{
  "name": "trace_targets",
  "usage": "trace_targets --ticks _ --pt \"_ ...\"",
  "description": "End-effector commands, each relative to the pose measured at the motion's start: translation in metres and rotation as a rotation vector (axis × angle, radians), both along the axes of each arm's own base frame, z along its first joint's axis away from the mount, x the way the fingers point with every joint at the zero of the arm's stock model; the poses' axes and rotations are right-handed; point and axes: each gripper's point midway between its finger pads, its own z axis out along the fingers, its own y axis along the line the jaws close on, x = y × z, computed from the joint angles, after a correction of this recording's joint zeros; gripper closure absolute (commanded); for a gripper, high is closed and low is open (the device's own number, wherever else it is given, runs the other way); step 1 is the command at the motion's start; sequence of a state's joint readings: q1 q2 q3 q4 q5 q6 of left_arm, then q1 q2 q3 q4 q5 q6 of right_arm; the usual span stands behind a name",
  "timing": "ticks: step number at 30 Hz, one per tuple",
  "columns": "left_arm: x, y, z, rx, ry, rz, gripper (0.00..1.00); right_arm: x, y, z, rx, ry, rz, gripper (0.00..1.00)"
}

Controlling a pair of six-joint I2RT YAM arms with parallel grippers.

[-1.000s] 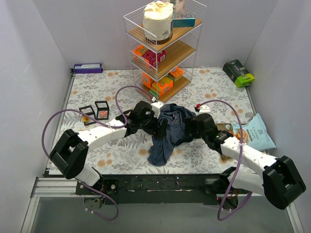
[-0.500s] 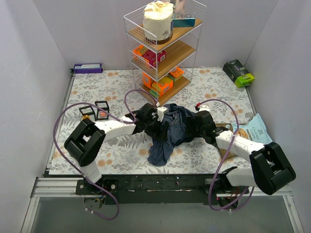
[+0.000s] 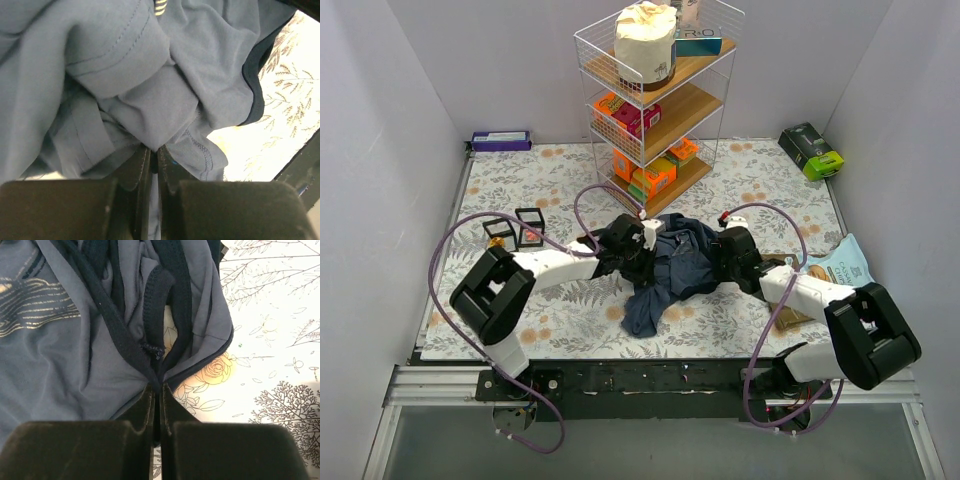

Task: Pin the brooch onto the clothing
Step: Flatten out the clothes at the center of the board.

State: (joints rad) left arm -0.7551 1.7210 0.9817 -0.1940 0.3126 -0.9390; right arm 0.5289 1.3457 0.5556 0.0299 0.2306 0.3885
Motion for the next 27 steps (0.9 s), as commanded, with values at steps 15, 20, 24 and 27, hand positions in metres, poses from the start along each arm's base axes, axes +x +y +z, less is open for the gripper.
trace_targets --ticks 15,20,24,27 --pt "0.067 0.163 0.178 0.038 -0.693 0.627 0.96 0.039 -0.068 0.182 -0.149 -0.414 -0.190 0.99" --pt "0.063 0.147 0.173 0.022 -0.675 0.522 0.13 0.037 -0.058 0.167 -0.137 -0.345 -0.140 0.40" --pt "0.058 0.134 0.168 0.002 -0.656 0.433 0.02 0.027 -0.050 0.144 -0.112 -0.271 -0.097 0.26" --pt "0.053 0.127 0.165 -0.012 -0.655 0.391 0.02 0.018 -0.051 0.122 -0.113 -0.230 -0.090 0.23"
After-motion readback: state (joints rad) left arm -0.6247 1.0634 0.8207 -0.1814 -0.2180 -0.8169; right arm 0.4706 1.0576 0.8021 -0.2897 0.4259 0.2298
